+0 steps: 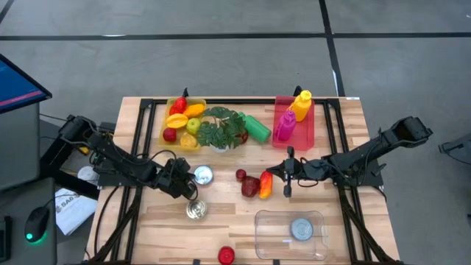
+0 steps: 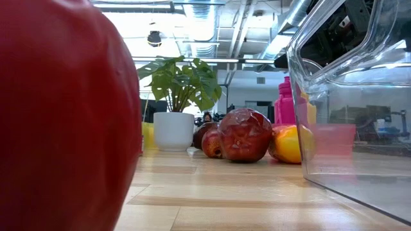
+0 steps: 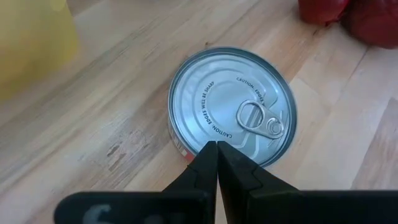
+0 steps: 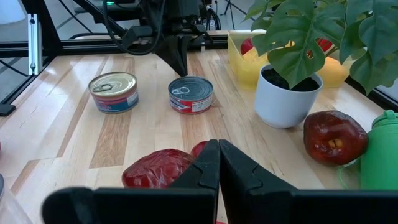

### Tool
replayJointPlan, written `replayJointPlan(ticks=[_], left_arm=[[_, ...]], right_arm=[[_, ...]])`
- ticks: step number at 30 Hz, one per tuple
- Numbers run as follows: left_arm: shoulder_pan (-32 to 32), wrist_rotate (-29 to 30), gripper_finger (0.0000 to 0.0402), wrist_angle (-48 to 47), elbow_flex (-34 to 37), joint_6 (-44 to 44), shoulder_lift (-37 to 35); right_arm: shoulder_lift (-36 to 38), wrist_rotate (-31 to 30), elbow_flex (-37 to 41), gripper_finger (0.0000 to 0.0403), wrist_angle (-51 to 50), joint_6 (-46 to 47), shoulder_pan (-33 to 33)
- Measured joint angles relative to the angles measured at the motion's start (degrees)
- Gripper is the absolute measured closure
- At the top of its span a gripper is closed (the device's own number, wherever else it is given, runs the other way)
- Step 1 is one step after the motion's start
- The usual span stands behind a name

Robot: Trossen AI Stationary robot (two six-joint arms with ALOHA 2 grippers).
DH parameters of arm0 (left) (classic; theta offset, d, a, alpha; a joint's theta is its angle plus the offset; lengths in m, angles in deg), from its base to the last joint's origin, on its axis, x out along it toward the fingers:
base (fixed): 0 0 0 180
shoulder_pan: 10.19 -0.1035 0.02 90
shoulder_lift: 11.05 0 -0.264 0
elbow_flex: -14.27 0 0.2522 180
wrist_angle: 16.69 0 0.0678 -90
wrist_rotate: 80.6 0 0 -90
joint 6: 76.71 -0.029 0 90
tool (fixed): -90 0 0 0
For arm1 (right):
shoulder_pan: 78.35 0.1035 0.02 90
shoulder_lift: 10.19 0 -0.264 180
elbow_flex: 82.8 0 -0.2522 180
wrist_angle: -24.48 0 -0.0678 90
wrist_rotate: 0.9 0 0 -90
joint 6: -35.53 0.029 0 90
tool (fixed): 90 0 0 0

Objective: Pick & Place Food Item
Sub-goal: Put the red tuna can into the transparent bin

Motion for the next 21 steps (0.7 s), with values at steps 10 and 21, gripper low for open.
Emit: replayJointPlan(ticks=[10,21], left_arm=[[0.0,-2.87,0.0402,-0.87,-0.11,-0.12,-0.02],[1.29,-2.25,0.0402,-0.06,0.28,-0.55,1.82]], right_arm=[[0.01,0.0,0.0,0.0403,-0.02,0.01,-0.01],[0.0,0.0,0.0,0.0403,-0.06,0.01,-0.02]])
